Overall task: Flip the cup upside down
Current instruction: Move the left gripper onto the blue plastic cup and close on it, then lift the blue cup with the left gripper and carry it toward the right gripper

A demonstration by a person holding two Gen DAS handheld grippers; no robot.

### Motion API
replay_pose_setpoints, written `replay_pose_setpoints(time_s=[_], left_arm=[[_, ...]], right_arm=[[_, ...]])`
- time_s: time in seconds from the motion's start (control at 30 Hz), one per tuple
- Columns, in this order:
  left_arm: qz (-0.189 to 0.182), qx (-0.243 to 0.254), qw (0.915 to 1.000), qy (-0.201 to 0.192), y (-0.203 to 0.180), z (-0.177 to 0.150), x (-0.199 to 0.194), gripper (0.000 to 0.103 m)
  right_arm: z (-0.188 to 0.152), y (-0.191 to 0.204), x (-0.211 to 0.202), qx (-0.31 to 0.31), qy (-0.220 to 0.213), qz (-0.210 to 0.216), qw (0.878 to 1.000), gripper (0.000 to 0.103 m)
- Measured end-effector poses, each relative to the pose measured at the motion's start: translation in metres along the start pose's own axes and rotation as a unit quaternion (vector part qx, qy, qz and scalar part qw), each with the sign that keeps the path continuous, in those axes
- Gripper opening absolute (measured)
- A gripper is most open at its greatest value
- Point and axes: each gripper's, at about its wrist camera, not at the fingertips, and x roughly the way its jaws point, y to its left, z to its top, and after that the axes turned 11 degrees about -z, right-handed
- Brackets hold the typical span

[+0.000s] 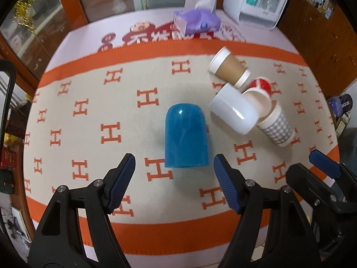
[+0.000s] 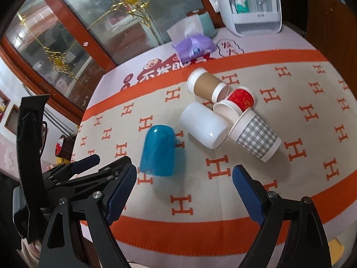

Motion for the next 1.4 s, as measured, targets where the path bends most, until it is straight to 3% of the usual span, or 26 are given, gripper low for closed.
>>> replay_pose_setpoints(time_s=[0.37, 0.7, 0.93, 1.1, 1.4], left_arm=[[-0.051, -0.029, 0.9949, 0.082, 0.027, 0.031, 0.081, 0.070], [-0.083, -0.045, 0.9877, 0.125, 0.021, 0.045, 0.128, 0.071], [-0.094, -0.064, 0.9837, 0.139, 0.023, 0.050, 0.155, 0.070], [-0.107, -0.078, 0.9829, 0.128, 0.027, 0.049, 0.161, 0.065], [-0.098, -0.039, 0.9890, 0.104, 0.018, 0.037, 0.131, 0.065]], right_arm=[[0.012, -0.014, 0.088, 0.040, 0.055, 0.021, 0.997, 0.088], [0.004, -0.023, 0.124, 0.063, 0.093, 0.024, 0.993, 0.087], [-0.003, -0.033, 0.134, 0.072, 0.101, 0.019, 0.992, 0.087], [-0.006, -0.039, 0.134, 0.075, 0.105, 0.018, 0.991, 0.087], [-0.008, -0.043, 0.125, 0.079, 0.103, 0.021, 0.991, 0.087]])
